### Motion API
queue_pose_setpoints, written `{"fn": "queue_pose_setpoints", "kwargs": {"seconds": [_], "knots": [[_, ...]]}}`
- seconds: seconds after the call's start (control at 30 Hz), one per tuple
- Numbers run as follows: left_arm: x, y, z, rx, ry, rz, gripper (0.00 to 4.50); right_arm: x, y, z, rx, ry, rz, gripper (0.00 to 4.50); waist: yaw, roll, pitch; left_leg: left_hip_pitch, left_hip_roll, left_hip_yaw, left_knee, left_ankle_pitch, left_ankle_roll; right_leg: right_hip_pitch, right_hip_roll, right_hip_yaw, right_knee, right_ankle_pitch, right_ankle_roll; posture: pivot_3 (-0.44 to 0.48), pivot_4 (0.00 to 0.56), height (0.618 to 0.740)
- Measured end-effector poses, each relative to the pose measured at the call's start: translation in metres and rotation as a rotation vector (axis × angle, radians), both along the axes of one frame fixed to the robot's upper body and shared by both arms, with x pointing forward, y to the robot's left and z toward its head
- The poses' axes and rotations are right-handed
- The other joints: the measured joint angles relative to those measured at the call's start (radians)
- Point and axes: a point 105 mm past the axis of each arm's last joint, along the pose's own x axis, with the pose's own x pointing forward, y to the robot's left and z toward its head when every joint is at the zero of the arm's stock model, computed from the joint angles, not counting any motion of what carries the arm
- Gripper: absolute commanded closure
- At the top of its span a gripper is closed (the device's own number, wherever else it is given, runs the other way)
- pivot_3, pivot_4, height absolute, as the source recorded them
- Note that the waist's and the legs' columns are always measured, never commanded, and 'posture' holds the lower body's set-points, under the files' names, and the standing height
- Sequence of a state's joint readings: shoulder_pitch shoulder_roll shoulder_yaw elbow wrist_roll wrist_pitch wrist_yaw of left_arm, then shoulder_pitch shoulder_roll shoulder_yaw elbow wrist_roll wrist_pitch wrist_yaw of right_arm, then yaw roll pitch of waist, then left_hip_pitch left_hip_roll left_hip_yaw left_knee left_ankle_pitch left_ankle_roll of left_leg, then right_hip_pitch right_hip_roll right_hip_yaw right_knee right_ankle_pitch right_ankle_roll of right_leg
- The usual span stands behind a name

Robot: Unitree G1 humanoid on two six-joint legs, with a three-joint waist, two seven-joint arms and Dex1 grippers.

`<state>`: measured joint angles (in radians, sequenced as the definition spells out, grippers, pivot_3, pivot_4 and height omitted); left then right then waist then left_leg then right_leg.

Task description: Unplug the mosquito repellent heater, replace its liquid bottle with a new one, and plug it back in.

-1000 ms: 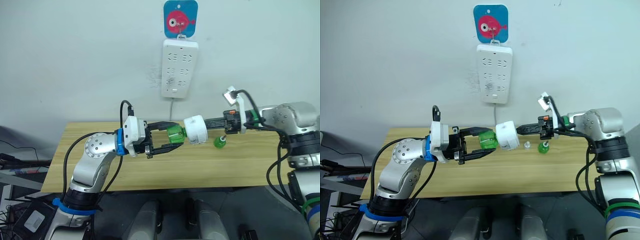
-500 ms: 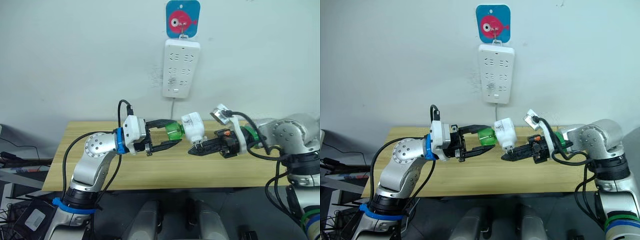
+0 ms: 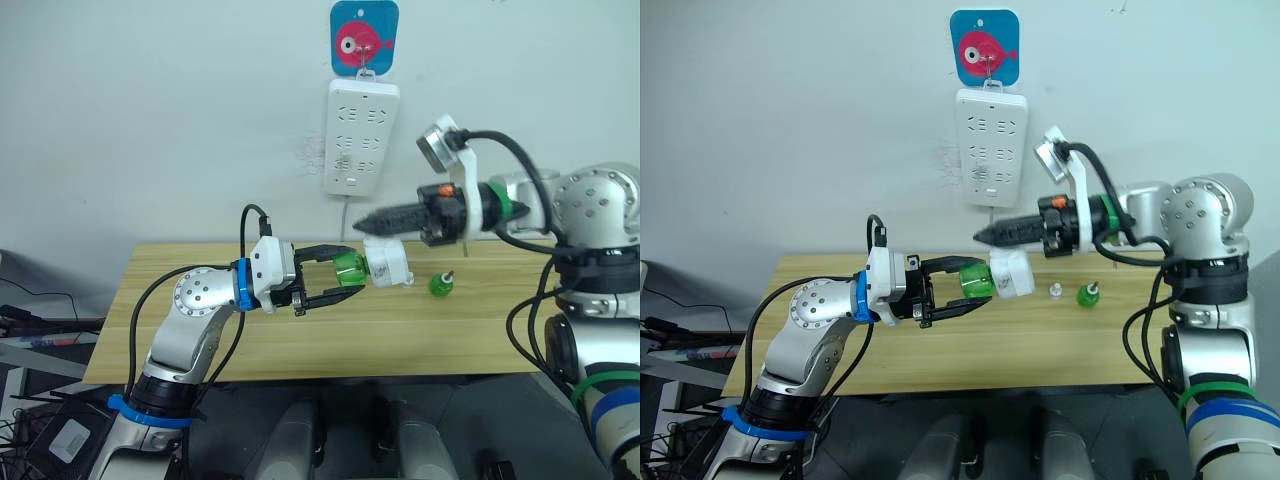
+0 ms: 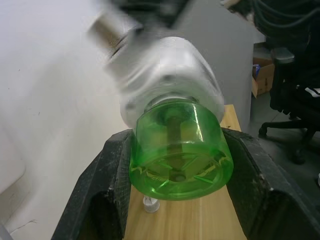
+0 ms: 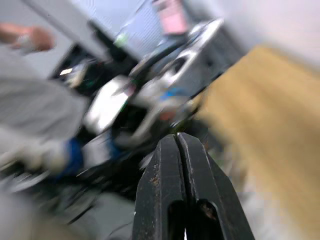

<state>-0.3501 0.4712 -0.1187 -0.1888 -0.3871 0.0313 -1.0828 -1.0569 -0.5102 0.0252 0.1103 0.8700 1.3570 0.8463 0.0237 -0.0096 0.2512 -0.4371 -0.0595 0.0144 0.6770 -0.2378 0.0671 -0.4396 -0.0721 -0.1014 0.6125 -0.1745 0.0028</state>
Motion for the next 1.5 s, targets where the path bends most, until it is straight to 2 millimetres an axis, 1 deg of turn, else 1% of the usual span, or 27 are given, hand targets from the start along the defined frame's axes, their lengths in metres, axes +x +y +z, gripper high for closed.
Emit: {"fn": "queue_pose_setpoints", "kwargs": {"seconds": [0.07, 0.13, 0.17, 0.27, 0.4, 0.53, 0.63, 0.7, 0.8, 0.93, 0.97, 1.0, 1.03, 1.1, 1.13, 1.2, 1.23, 1.27, 1.3, 1.33, 1.37, 1.43, 1.5], "knots": [[-0.001, 0.000, -0.001, 0.000, 0.004, -0.002, 2.23, 0.019, -0.001, -0.018, -0.058, -0.030, -0.074, 4.45, 0.001, 0.000, 0.000, 0.000, 0.000, 0.000, 0.000, 0.000, 0.000, 0.000, 0.000, 0.000, 0.000, 0.000, 0.000, 0.012, 0.232, 0.740], [-0.002, 0.000, -0.002, 0.000, 0.006, -0.003, 2.23, 0.026, -0.005, -0.036, -0.104, -0.033, -0.090, 4.45, 0.002, 0.000, 0.000, 0.000, -0.001, 0.000, 0.000, 0.000, 0.000, 0.000, 0.000, 0.001, 0.000, 0.000, 0.000, 0.024, 0.235, 0.740], [-0.002, 0.000, -0.002, 0.000, 0.008, -0.002, 2.23, 0.026, -0.009, -0.045, -0.130, -0.035, -0.085, 4.45, 0.002, 0.000, 0.000, 0.000, -0.001, 0.000, 0.000, 0.000, 0.000, 0.000, 0.000, 0.001, 0.000, 0.000, 0.000, 0.026, 0.234, 0.740], [-0.002, 0.000, -0.002, 0.002, 0.012, 0.001, 2.23, 0.022, -0.022, -0.063, -0.173, -0.016, -0.059, 4.45, 0.002, 0.000, 0.000, 0.000, 0.000, 0.001, 0.000, 0.000, 0.000, 0.000, 0.000, 0.000, 0.000, 0.000, 0.000, 0.034, 0.233, 0.740], [-0.004, 0.000, -0.004, 0.001, 0.032, 0.004, 2.23, 0.006, -0.032, -0.080, -0.197, 0.028, -0.009, 4.45, 0.002, 0.000, 0.000, 0.000, 0.000, 0.000, 0.000, 0.000, 0.000, 0.000, 0.000, 0.000, 0.000, 0.000, 0.000, 0.039, 0.230, 0.740], [-0.005, -0.001, 0.001, -0.026, 0.058, 0.001, 2.23, -0.016, -0.039, -0.088, -0.223, 0.083, 0.031, 4.45, 0.002, 0.000, 0.000, 0.000, 0.000, -0.001, 0.000, 0.000, 0.000, 0.000, 0.000, 0.000, 0.000, -0.002, 0.004, 0.040, 0.227, 0.740], [-0.009, -0.003, 0.004, -0.034, 0.049, -0.015, 2.23, -0.033, -0.045, -0.084, -0.216, 0.126, 0.056, 4.45, 0.003, 0.000, 0.000, 0.000, 0.000, -0.001, 0.000, 0.000, 0.000, 0.000, 0.000, 0.000, 0.000, -0.002, 0.004, 0.035, 0.225, 0.740], [-0.011, -0.004, 0.007, -0.038, 0.036, -0.025, 2.23, -0.040, -0.047, -0.081, -0.205, 0.145, 0.064, 4.45, 0.003, 0.000, 0.000, 0.000, 0.000, -0.001, 0.000, 0.000, 0.000, 0.000, 0.000, 0.000, 0.000, -0.002, 0.004, 0.032, 0.224, 0.740], [-0.012, -0.005, 0.006, -0.033, 0.034, -0.032, 2.23, -0.046, -0.048, -0.083, -0.192, 0.154, 0.059, 4.45, 0.004, 0.000, 0.000, 0.000, 0.000, -0.001, 0.000, 0.000, 0.000, 0.000, 0.000, 0.000, 0.000, -0.002, 0.004, 0.029, 0.224, 0.740], [-0.011, -0.004, 0.004, -0.028, 0.043, -0.031, 2.23, -0.046, -0.051, -0.084, -0.195, 0.141, 0.044, 4.45, 0.004, 0.000, 0.000, 0.000, 0.000, -0.001, 0.000, 0.000, 0.000, 0.000, 0.000, 0.000, 0.000, -0.002, 0.004, 0.031, 0.225, 0.740], [-0.009, -0.003, 0.004, -0.028, 0.042, -0.016, 2.23, -0.046, -0.056, -0.084, -0.203, 0.128, 0.037, 4.29, 0.004, 0.000, 0.000, 0.000, 0.000, -0.001, 0.000, 0.000, 0.000, 0.000, 0.000, 0.000, 0.000, -0.002, 0.004, 0.033, 0.231, 0.740], [-0.005, 0.000, 0.004, -0.019, 0.042, 0.006, 2.23, -0.046, -0.064, -0.084, -0.215, 0.084, 0.030, 4.10, 0.008, 0.000, 0.000, 0.000, 0.000, -0.001, 0.000, 0.000, 0.000, 0.001, 0.000, 0.000, 0.000, -0.003, 0.004, 0.033, 0.231, 0.740], [-0.002, 0.006, 0.003, -0.006, 0.046, 0.029, 2.23, -0.045, -0.079, -0.087, -0.251, 0.032, 0.006, 3.88, 0.013, 0.000, 0.000, 0.000, 0.000, -0.001, 0.000, 0.000, 0.000, 0.001, 0.000, 0.000, 0.000, -0.003, 0.005, 0.028, 0.230, 0.740], [0.000, 0.014, 0.003, 0.007, 0.044, 0.053, 2.23, -0.043, -0.102, -0.089, -0.317, -0.044, -0.016, 3.25, 0.017, 0.000, 0.000, 0.000, 0.000, 0.000, 0.000, 0.000, 0.000, 0.000, 0.000, 0.000, -0.001, -0.003, 0.005, 0.022, 0.228, 0.740], [0.000, 0.016, 0.004, 0.008, 0.041, 0.058, 2.23, -0.043, -0.107, -0.088, -0.336, -0.081, -0.010, 2.91, 0.016, 0.000, 0.001, 0.000, 0.000, 0.000, 0.000, 0.000, 0.000, 0.000, 0.000, 0.001, -0.001, -0.003, 0.005, 0.017, 0.227, 0.740], [-0.001, 0.016, 0.005, 0.002, 0.045, 0.044, 2.23, -0.043, -0.105, -0.081, -0.326, -0.165, 0.033, 2.23, 0.012, 0.000, 0.000, 0.000, 0.000, 0.000, 0.000, 0.000, 0.000, 0.000, 0.000, 0.001, -0.001, -0.003, 0.005, 0.011, 0.226, 0.740], [-0.002, 0.016, 0.005, 0.001, 0.047, 0.034, 2.23, -0.042, -0.104, -0.079, -0.322, -0.194, 0.045, 1.80, 0.007, 0.000, 0.001, 0.000, 0.001, 0.000, 0.000, 0.000, 0.000, 0.000, 0.000, 0.000, 0.000, -0.003, 0.005, 0.008, 0.225, 0.740], [-0.003, 0.016, 0.005, 0.004, 0.049, 0.022, 2.23, -0.041, -0.100, -0.076, -0.312, -0.229, 0.056, 1.56, 0.004, 0.000, 0.001, 0.000, 0.001, 0.000, 0.000, 0.000, -0.001, 0.000, 0.000, 0.000, 0.000, -0.003, 0.005, 0.008, 0.225, 0.740], [-0.004, 0.015, 0.005, 0.004, 0.049, 0.015, 2.23, -0.039, -0.095, -0.071, -0.299, -0.257, 0.064, 1.14, 0.002, 0.000, 0.001, 0.000, 0.001, 0.000, 0.000, 0.000, -0.001, 0.000, 0.000, 0.000, 0.000, -0.003, 0.005, 0.008, 0.224, 0.740], [-0.004, 0.016, 0.004, 0.007, 0.049, 0.010, 2.23, -0.037, -0.092, -0.068, -0.285, -0.269, 0.066, 0.91, 0.001, 0.000, 0.001, 0.001, 0.002, 0.000, 0.000, 0.000, -0.001, 0.000, 0.000, 0.000, 0.000, -0.003, 0.005, 0.008, 0.221, 0.740], [-0.006, 0.016, 0.004, 0.012, 0.049, -0.005, 2.23, -0.036, -0.082, -0.059, -0.243, -0.286, 0.079, 0.62, 0.000, 0.000, 0.001, 0.001, 0.002, 0.000, 0.000, 0.001, -0.002, 0.000, 0.000, 0.000, 0.000, -0.003, 0.005, 0.009, 0.221, 0.740], [-0.008, 0.016, 0.004, 0.016, 0.051, -0.023, 2.23, -0.038, -0.070, -0.050, -0.193, -0.285, 0.104, 0.01, 0.002, 0.000, 0.000, 0.001, 0.002, 0.000, 0.000, 0.001, -0.002, 0.000, 0.000, -0.001, 0.000, -0.003, 0.004, 0.009, 0.222, 0.740], [-0.009, 0.016, 0.004, 0.018, 0.054, -0.037, 2.23, -0.043, -0.066, -0.048, -0.171, -0.254, 0.127, 0.01, 0.005, 0.000, 0.001, 0.000, 0.001, 0.000, 0.000, 0.001, -0.002, 0.000, 0.000, -0.001, 0.000, -0.003, 0.004, 0.008, 0.222, 0.740]]}}
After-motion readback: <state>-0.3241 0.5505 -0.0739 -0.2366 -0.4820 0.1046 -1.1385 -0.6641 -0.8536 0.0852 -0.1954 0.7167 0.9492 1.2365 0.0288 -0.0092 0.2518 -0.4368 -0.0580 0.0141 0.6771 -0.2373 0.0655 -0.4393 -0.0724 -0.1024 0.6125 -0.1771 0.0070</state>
